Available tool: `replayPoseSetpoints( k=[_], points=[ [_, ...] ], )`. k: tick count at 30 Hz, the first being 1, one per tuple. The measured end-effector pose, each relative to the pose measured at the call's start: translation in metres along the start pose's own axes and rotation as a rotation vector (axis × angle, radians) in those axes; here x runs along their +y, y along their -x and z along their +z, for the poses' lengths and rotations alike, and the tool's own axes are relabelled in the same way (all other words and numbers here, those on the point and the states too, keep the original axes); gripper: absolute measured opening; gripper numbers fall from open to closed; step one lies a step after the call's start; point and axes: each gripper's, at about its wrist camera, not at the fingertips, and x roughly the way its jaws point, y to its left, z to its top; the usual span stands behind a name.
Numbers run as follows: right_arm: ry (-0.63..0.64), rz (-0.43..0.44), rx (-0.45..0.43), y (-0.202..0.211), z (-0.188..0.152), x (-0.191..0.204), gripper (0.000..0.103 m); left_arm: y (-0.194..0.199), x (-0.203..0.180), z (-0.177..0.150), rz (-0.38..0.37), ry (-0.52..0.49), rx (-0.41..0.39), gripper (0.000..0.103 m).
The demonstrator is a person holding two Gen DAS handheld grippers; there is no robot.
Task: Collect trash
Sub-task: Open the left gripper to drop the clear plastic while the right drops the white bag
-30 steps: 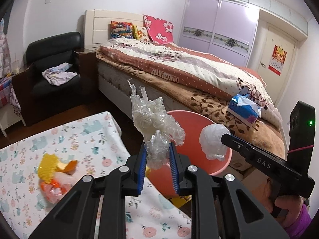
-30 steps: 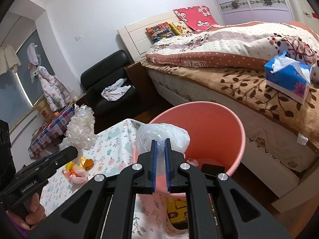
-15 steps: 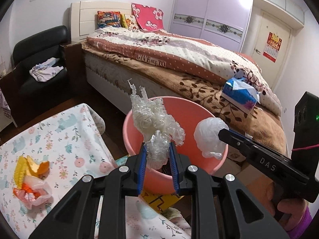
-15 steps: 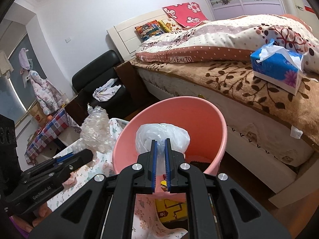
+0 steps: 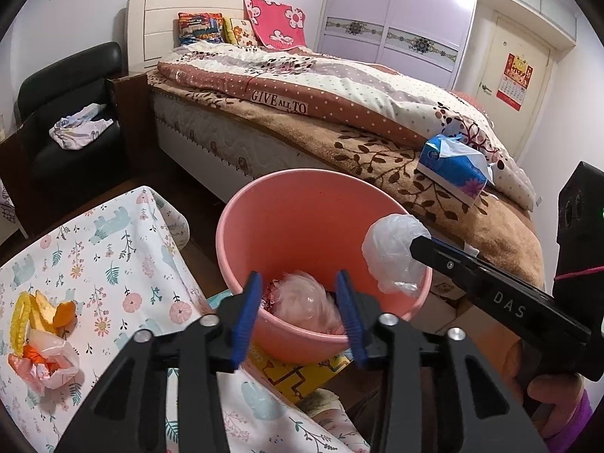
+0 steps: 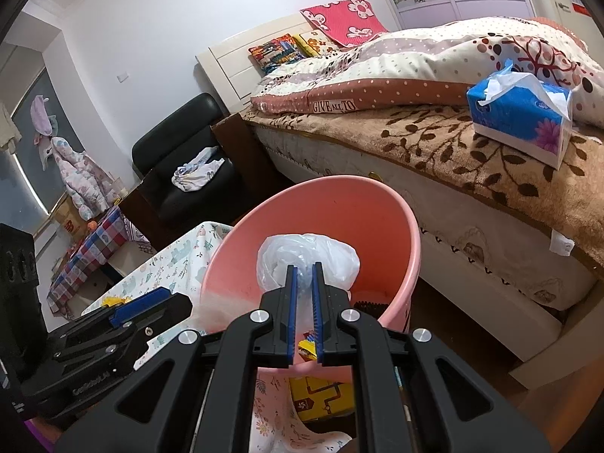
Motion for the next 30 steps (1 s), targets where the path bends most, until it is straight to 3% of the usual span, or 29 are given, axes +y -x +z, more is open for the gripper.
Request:
replayPoseSetpoints(
  k=[16, 17, 21, 30],
  points=[
    [-0.007, -0.008, 0.006, -0.005, -0.001, 0.0, 0.009, 0.012, 0.004, -0.006, -0.007, 0.023, -0.002, 0.052],
    [-0.01, -0.008, 0.005, -0.005, 0.0, 0.001, 0.01, 0.013, 0.004, -0.006, -0.007, 0.023, -0.004, 0.052],
    [-0.029, 0.004, -0.013, 0.0, 0.0, 0.001, 0.035, 0.019, 0.005, -0.007, -0.007, 0.024, -0.013, 0.052],
    [-0.01, 0.015, -0.034, 0.012, 0.002, 0.01, 0.037, 0.032, 0.006, -0.012, -0.007, 0.029, -0.031, 0.053]
  ],
)
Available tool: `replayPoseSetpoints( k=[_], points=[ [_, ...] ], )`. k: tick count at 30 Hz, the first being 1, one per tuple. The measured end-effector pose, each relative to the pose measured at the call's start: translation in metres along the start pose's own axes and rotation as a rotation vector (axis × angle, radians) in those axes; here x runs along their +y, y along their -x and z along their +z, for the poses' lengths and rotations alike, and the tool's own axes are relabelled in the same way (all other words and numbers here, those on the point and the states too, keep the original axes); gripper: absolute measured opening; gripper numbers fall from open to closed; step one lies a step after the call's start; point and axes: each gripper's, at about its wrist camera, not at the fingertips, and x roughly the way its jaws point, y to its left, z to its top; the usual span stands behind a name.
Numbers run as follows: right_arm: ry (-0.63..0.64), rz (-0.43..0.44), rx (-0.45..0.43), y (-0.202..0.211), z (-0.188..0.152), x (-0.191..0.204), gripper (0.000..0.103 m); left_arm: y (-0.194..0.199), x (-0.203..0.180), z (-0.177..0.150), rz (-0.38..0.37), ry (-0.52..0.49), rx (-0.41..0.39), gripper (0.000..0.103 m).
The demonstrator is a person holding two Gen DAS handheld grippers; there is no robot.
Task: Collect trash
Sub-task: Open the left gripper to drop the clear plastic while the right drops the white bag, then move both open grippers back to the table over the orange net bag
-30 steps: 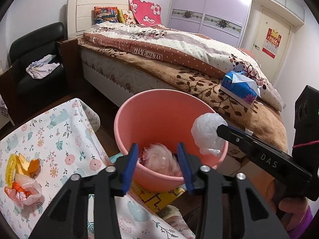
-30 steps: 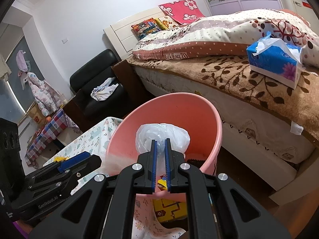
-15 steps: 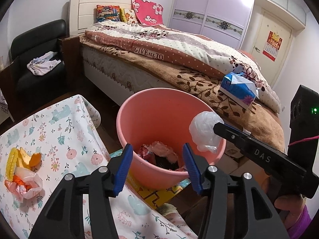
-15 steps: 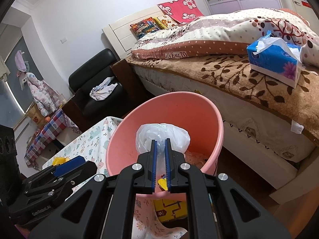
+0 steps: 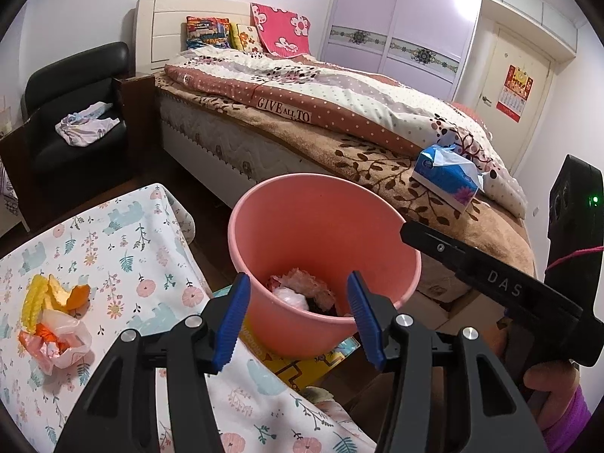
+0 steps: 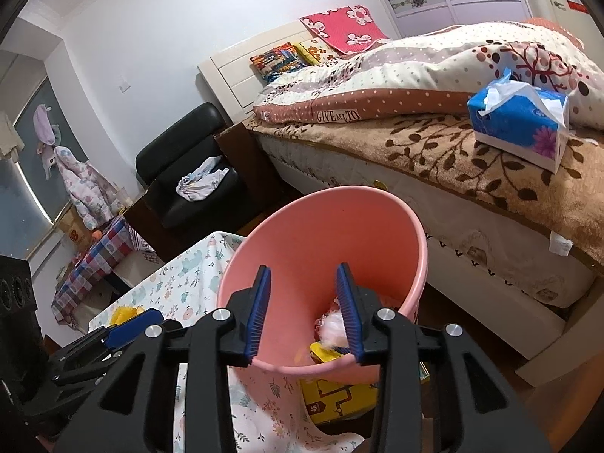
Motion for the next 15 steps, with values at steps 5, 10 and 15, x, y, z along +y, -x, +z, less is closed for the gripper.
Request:
replayPoseSetpoints(
  k=[5, 10, 15],
  points=[
    [0.016, 0.005, 0.002, 0.005, -0.001, 0.009, 0.037, 0.009, 0.004, -0.005, 0.006, 0.005, -0.01, 0.053],
    [0.029, 0.014, 0.009, 0.007, -0.005, 0.018, 0.037, 0.019, 0.012, -0.01, 0.021, 0.021, -0.017, 0.053],
    [0.053, 0.027, 0.016, 0.01, -0.009, 0.031, 0.037, 0.03, 0.022, -0.017, 0.039, 0.034, -0.021, 0.053]
  ],
)
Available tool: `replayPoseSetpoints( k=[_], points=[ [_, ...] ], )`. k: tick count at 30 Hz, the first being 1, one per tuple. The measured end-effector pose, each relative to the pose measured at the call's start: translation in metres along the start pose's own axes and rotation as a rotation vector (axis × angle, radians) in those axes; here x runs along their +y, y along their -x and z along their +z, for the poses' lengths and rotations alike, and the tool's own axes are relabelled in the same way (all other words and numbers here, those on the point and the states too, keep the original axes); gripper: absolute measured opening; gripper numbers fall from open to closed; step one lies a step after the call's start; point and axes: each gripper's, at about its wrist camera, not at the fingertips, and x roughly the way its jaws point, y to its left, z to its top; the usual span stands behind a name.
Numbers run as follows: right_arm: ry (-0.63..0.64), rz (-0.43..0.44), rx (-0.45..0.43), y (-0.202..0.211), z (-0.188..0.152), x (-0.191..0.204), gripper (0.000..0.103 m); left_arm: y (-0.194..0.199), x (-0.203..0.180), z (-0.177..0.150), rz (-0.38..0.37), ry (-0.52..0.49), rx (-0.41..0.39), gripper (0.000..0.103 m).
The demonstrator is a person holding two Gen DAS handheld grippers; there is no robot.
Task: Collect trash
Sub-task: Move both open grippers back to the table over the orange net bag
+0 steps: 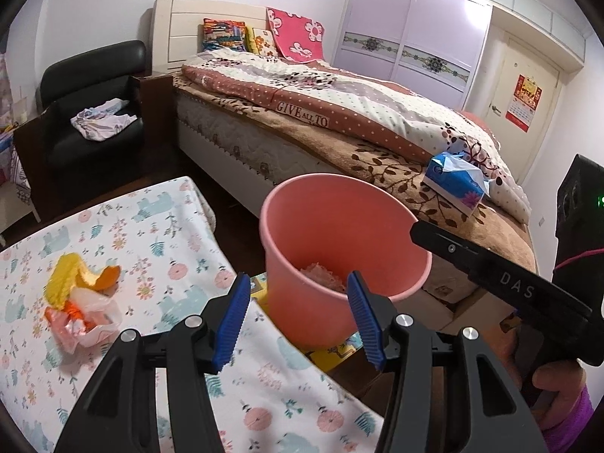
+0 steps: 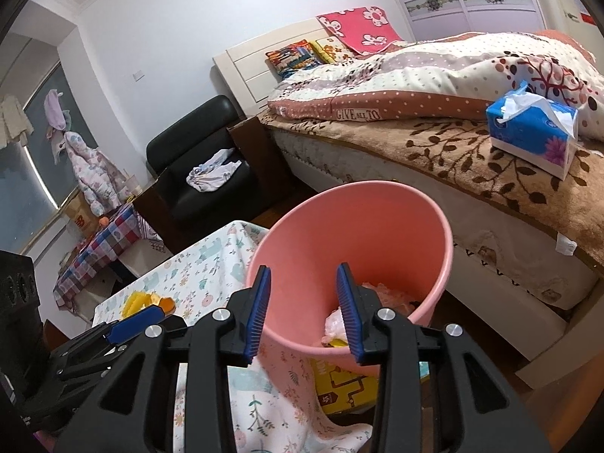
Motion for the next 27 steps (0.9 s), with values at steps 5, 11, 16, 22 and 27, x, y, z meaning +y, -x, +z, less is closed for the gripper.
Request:
replayPoseSetpoints(
  k=[5, 11, 16, 22, 27],
  points=[
    [0.02, 0.012, 0.011, 0.001, -0.004, 0.013, 0.037, 0.011, 0.011, -0.007, 0.023, 0.006, -0.006, 0.053],
    [0.052, 0.025, 0.027, 0.002, -0.008, 0.029, 0.037, 0.03, 0.033, -0.013, 0.052, 0.042, -0.026, 0.053],
    [0.069, 0.04, 0.043, -0.001, -0.012, 0.042, 0.037, 0.052, 0.056, -0.019, 0.101, 0.075, -0.058, 0.053],
    [0.095, 0.065, 0.066, -0.008, -0.017, 0.058, 0.037, 0.073, 0.097, -0.033, 0.191, 0.156, -0.071, 0.053],
    [0.101, 0.08, 0.087, -0.015, -0.021, 0.064, 0.037, 0.074, 0.136, -0.042, 0.257, 0.248, -0.051, 0.053]
  ],
)
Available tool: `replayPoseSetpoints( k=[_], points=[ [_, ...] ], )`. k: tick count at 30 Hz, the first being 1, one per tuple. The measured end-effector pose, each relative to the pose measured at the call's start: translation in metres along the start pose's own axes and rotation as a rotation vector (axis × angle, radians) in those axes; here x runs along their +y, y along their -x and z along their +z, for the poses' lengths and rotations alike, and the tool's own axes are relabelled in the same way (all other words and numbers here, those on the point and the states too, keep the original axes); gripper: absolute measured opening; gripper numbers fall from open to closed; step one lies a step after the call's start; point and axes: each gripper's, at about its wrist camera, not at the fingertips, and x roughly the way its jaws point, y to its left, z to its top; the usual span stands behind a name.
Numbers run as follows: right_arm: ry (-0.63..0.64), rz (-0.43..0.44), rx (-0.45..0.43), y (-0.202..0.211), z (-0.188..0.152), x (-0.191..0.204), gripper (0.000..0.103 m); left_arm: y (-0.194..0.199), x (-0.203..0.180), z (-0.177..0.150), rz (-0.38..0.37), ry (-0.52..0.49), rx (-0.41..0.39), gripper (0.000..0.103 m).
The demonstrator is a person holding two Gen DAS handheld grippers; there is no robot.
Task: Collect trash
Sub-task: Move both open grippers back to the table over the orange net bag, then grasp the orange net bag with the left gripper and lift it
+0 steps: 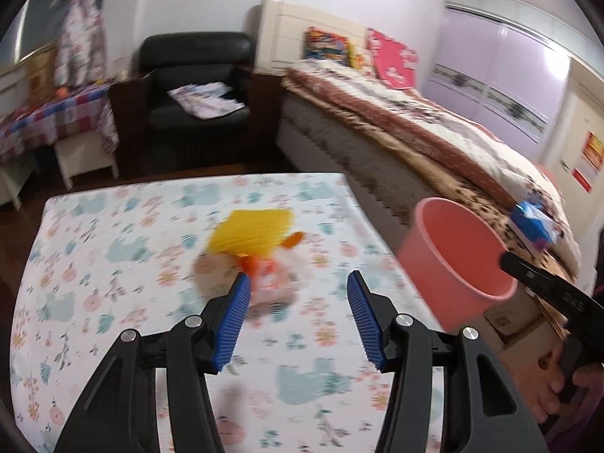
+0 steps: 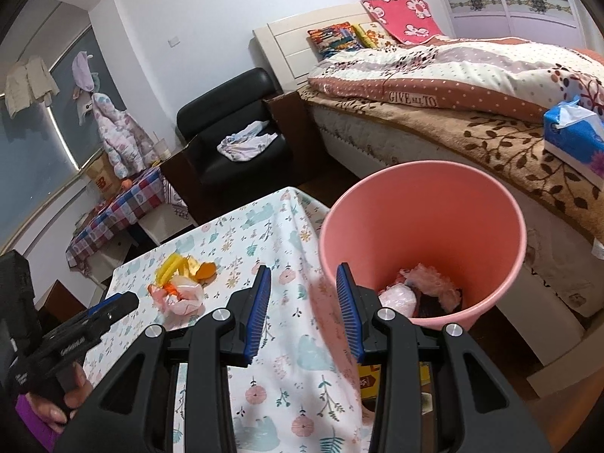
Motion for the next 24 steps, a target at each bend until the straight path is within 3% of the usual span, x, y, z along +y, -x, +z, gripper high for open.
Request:
replayPoseSetpoints(
  k=[5, 16, 18, 20, 24],
  points=[
    [-0.003, 0.007, 0.021, -0.007, -0.003, 0.0, 0.037, -0.018, 0.014, 0.002, 0.005, 0.047, 0.046, 0.053],
    [-0.014, 0.037, 0.055, -0.019, -0.005, 0.004, 0.037, -0.064, 0.02, 0.006, 0.057, 0.048, 0.113, 0.051],
    [-0.009, 0.044, 0.064, -0.023, -0.006, 0.006, 0.037, -0.067, 0.021, 0.005, 0.063, 0.039, 0.12, 0.041],
    [-0.002, 0.05, 0.073, -0.026, -0.007, 0.01, 0.037, -0.07, 0.025, 0.003, 0.06, 0.043, 0.131, 0.024],
    [0.01, 0.059, 0.088, -0.032, -0.009, 0.016, 0.037, -0.065, 0.031, 0.002, 0.049, 0.05, 0.12, 0.009]
  ],
)
